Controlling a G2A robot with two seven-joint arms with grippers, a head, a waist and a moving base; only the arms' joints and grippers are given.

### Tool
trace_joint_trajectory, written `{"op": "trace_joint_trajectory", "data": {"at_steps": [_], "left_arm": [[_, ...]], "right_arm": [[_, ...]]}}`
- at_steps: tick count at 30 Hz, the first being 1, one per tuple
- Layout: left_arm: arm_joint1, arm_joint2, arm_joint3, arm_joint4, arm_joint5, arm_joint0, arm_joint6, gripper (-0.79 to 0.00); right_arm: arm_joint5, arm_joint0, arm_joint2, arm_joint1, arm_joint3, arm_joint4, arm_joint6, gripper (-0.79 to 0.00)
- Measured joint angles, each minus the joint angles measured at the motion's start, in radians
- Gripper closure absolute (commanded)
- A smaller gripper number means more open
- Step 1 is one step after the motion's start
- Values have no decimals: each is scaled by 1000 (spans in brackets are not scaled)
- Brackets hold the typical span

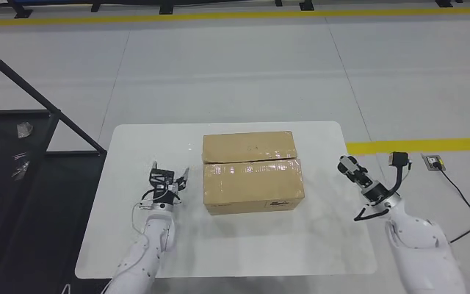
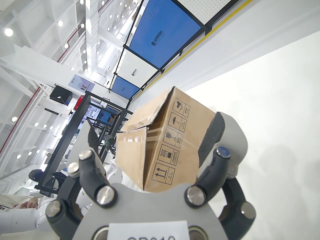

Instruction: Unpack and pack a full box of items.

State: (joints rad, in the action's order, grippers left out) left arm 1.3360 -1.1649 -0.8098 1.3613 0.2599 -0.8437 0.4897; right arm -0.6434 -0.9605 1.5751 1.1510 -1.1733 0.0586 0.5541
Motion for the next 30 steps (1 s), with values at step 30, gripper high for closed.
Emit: {"op": "trace_joint_trajectory", "data": {"at_steps": [30], "left_arm": [[5,-108,-67,109,349,-74,-284,-785]], "right_arm": [[-41,43,-43,-15,74,-39,-2,-785]]}}
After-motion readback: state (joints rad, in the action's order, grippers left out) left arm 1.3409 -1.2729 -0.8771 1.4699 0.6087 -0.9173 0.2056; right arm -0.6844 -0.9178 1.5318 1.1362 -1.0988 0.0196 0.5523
